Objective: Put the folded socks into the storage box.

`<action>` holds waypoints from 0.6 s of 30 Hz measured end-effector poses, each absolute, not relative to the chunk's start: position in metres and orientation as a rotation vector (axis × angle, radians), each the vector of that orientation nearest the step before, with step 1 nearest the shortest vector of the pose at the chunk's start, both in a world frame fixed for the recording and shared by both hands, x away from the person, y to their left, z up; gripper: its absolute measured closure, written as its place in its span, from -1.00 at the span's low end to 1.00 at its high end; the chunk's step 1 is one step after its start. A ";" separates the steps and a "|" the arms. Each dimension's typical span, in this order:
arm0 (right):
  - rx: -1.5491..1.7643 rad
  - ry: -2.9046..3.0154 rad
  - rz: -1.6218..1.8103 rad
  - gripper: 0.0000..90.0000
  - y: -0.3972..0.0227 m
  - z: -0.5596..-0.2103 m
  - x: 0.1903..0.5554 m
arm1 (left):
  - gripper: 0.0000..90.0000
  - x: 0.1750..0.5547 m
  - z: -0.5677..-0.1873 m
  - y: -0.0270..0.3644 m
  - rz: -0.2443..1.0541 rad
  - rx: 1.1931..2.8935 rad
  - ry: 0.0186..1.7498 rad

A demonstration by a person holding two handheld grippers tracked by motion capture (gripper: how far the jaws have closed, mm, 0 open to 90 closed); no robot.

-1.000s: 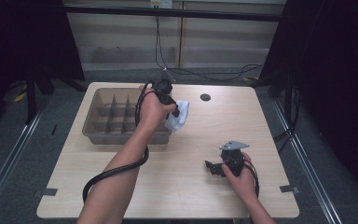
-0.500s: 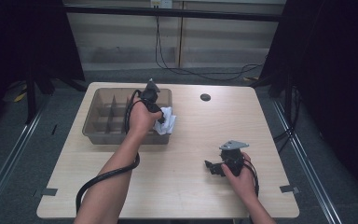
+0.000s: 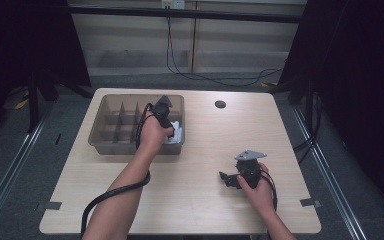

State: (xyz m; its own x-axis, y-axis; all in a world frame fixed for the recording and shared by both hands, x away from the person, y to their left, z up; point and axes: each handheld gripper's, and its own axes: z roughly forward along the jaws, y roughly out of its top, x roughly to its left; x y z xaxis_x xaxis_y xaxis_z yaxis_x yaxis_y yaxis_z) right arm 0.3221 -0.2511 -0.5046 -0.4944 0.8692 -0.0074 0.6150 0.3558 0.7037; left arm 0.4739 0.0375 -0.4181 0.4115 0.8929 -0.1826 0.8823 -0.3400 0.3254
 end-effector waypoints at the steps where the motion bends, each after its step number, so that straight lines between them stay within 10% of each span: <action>1: 1.304 2.243 0.916 -0.77 -0.251 -0.505 0.322 | 0.44 0.474 -0.418 0.036 0.053 2.314 1.511; 18: 1.296 2.247 0.919 -0.77 -0.251 -0.505 0.323 | 0.18 0.475 -0.401 0.038 0.074 2.292 1.482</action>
